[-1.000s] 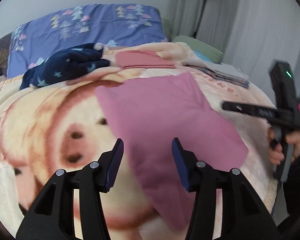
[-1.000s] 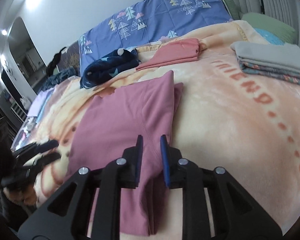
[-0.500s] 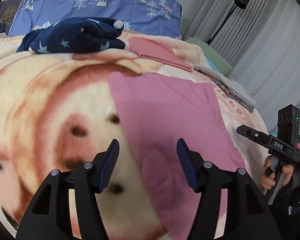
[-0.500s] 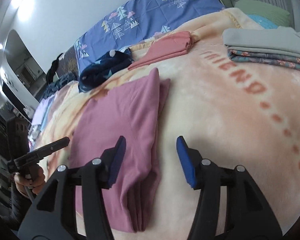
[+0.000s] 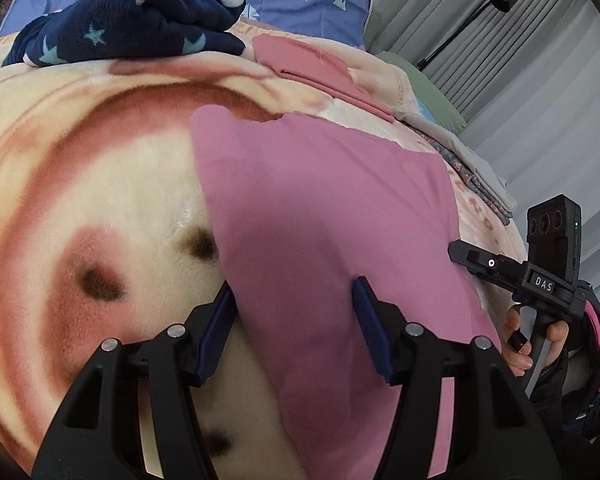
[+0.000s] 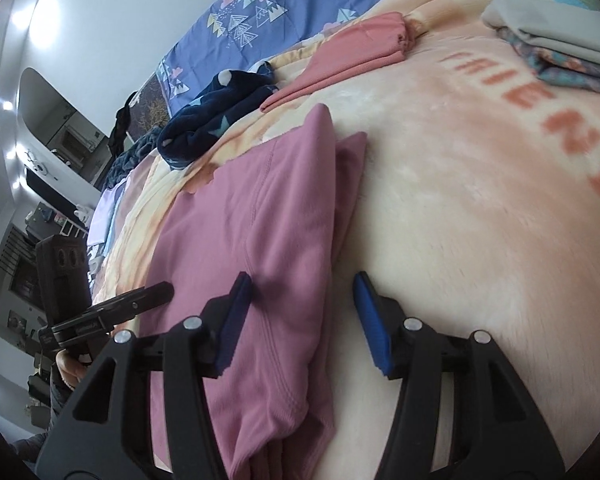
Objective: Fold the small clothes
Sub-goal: 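Grasp the folded pink shirt edge with both grippers, then lift the folded pink shirt with both grippers and carry it toward the grey stack, then lower the pink shirt onto the grey clothes stack and open both grippers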
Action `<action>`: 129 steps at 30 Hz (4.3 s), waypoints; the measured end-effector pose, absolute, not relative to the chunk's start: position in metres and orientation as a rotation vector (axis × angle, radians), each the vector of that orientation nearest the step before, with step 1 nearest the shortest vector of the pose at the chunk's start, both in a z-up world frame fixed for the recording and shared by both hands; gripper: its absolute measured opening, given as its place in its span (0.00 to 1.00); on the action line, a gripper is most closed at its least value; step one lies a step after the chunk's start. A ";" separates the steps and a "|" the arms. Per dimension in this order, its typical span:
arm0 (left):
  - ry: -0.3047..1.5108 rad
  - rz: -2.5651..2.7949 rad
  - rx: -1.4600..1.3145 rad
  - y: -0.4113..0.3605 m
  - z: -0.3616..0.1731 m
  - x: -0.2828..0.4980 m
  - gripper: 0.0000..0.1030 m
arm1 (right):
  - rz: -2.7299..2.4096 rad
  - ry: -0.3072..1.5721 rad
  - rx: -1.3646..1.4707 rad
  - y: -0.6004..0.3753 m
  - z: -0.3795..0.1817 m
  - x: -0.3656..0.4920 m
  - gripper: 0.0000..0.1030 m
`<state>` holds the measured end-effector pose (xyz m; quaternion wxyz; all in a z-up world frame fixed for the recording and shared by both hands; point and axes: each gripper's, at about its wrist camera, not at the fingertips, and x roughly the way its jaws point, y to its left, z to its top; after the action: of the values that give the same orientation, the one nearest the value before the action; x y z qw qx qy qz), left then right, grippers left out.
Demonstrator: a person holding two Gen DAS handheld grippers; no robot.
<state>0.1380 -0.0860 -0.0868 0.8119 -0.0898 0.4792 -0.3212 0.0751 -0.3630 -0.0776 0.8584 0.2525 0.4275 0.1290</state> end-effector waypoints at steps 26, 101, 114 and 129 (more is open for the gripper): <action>0.965 -0.733 -0.193 -0.087 -0.094 0.138 0.65 | 0.334 0.827 0.522 -0.363 -0.084 0.073 0.48; 0.298 -0.935 0.315 -0.389 0.124 0.058 0.25 | -0.254 0.244 0.089 -0.517 0.127 -0.057 0.19; 0.275 -0.914 0.403 -0.463 0.125 0.085 0.25 | -0.369 0.262 0.103 -0.577 0.132 -0.017 0.19; 0.290 -0.629 0.598 -0.524 0.088 0.165 0.65 | -0.517 0.365 0.134 -0.633 0.101 0.082 0.54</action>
<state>0.1654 -0.5244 0.0879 0.8971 0.2889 0.1399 -0.3038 0.0820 -0.6334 0.1009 0.9482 0.0657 0.1792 -0.2541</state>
